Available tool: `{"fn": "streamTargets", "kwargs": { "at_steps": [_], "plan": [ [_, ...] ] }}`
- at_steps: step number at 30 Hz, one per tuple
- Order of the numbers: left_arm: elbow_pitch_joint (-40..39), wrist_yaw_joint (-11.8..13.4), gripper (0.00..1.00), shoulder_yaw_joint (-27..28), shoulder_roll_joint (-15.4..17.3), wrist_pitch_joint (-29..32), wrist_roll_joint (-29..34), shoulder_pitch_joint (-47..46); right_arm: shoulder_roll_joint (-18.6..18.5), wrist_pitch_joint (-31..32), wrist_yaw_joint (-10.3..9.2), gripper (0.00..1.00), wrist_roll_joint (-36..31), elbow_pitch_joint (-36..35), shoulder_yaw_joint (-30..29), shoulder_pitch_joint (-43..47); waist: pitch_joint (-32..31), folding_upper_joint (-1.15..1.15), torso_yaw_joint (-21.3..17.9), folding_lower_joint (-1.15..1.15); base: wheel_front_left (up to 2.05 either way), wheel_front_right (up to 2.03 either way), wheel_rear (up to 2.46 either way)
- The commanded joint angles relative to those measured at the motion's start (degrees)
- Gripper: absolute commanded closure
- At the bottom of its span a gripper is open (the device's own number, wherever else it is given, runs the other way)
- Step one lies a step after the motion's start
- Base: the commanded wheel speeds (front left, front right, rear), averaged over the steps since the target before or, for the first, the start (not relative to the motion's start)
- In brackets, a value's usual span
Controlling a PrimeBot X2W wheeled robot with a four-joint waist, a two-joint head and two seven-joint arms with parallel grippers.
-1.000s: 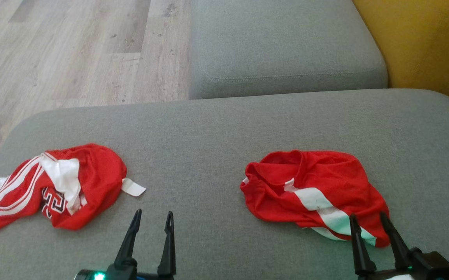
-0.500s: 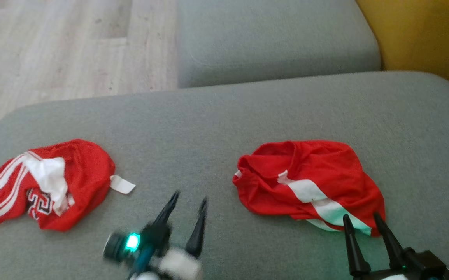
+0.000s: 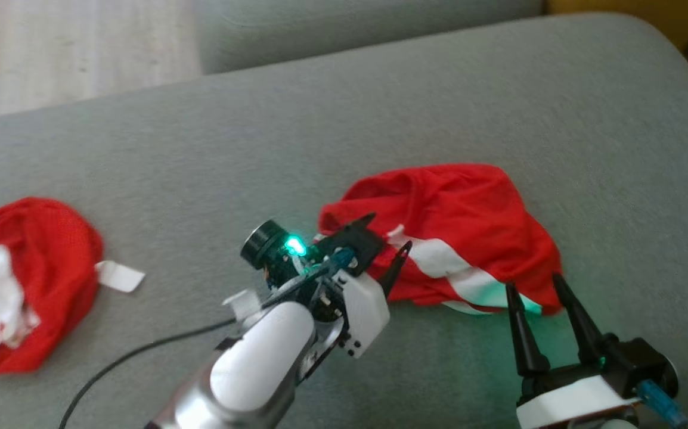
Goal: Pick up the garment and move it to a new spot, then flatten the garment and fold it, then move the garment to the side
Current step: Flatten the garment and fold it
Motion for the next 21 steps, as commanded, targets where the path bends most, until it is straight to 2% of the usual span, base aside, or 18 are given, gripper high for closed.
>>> {"fn": "streamTargets", "kwargs": {
  "at_steps": [1, 5, 12, 18, 19, 20, 21],
  "plan": [
    [-0.9, 0.3, 0.00, 0.7, 0.0, 1.0, -0.6, -3.4, -0.5, -0.6, -0.04, 0.00, -0.3, -1.1, 1.6, -1.6, 1.8, 0.00, -2.5, -0.01, 0.00, 0.00, 0.00],
    [1.9, 1.2, 0.00, -0.7, 0.0, 2.5, -1.8, -6.1, -0.5, -0.6, -0.04, 0.00, 0.0, -1.0, 1.5, -2.2, 2.2, 0.00, -3.9, -0.01, 0.00, 0.00, 0.00],
    [7.0, 3.1, 0.00, -2.1, 0.0, 1.4, -2.3, -9.4, -0.5, -0.6, -0.04, 0.00, 0.5, -1.0, 2.2, -2.7, 3.3, 0.00, -5.5, -0.01, 0.00, 0.00, 0.00],
    [11.4, 3.1, 0.00, -3.7, 0.0, 1.1, -3.2, -10.5, -0.5, -0.6, -0.04, 0.00, 0.7, -1.0, 2.3, -3.0, 3.9, 0.00, -6.3, -0.01, 0.00, 0.00, 0.00],
    [11.9, 3.1, 0.16, -3.9, 0.0, 0.8, -3.5, -10.6, -0.5, -0.6, -0.04, 0.00, 0.7, -1.0, 2.2, -3.1, 4.0, 0.00, -6.3, -0.01, 0.00, 0.00, 0.00],
    [12.3, 3.1, 0.51, -4.1, 0.0, 0.6, -3.6, -10.8, -0.5, -0.6, -0.04, 0.00, 0.7, -1.0, 2.2, -3.1, 4.0, 0.00, -6.4, -0.01, 0.00, 0.00, 0.00],
    [12.7, 3.1, 0.78, -4.4, 0.0, 0.4, -3.8, -10.9, -0.5, -0.6, -0.04, 0.00, 0.7, -1.0, 2.3, -3.1, 4.1, 0.00, -6.4, -0.01, 0.00, 0.00, 0.00]
  ]
}}
